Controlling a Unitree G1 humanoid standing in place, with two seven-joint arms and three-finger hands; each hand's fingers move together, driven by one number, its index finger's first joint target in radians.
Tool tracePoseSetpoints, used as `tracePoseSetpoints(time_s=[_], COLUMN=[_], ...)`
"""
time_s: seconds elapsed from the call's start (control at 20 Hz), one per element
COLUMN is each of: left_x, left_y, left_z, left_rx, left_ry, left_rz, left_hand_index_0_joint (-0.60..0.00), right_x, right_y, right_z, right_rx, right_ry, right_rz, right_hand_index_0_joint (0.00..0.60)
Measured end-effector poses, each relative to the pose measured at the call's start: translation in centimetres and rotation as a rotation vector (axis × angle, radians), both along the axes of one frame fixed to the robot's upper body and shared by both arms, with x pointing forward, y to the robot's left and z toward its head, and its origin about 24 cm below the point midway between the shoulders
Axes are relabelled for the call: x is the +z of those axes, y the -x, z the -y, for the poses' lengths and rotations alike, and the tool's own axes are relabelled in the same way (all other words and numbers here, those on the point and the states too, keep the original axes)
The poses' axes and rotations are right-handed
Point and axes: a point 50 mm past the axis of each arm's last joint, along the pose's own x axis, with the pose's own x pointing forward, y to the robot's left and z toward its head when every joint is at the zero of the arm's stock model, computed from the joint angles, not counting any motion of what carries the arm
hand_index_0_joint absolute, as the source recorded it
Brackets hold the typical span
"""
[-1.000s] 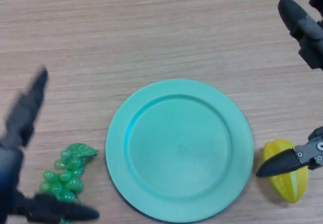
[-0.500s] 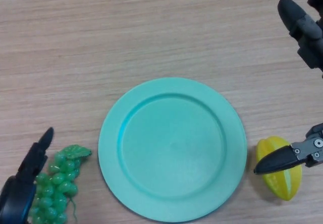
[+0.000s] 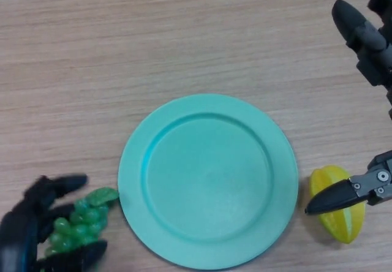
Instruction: Pick up the green grapes and place it on the plate
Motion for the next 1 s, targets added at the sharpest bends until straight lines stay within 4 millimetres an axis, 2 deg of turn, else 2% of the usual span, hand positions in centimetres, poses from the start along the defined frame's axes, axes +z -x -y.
tracePoseSetpoints(time_s=[0.15,0.2,0.4,0.5,0.6,0.75,0.9,1.0], left_x=[0.1,0.7,6.2,8.9,11.4,13.6,14.0,13.7], left_y=[0.3,0.3,0.3,0.5,0.9,1.1,0.3,-0.3], left_z=[0.0,-0.5,-2.2,-2.2,-0.8,1.3,4.4,5.4], left_rx=[-0.037,-0.027,0.049,0.064,-0.023,-0.127,-0.300,-0.337], left_ry=[-0.029,-0.035,-0.036,-0.042,-0.066,-0.118,-0.086,-0.036], left_rz=[0.004,0.025,0.182,0.258,0.335,0.422,0.429,0.378], left_hand_index_0_joint=[-0.600,-0.600,-0.600,-0.600,-0.600,-0.600,-0.600,-0.600], right_x=[-0.2,-0.3,-0.3,-0.3,-0.1,-0.3,-0.4,-0.4], right_y=[0.1,0.1,0.1,0.1,0.1,0.0,0.1,0.1], right_z=[-0.1,-0.2,-0.1,-0.1,-0.1,-0.4,-0.5,-0.5], right_rx=[0.014,0.027,0.014,0.011,0.007,0.023,0.032,0.029], right_ry=[-0.019,-0.021,-0.011,-0.013,-0.018,-0.008,-0.003,0.005], right_rz=[-0.021,-0.032,-0.034,-0.033,-0.031,-0.040,-0.051,-0.053], right_hand_index_0_joint=[0.000,0.000,0.000,0.000,0.000,0.000,0.000,0.000])
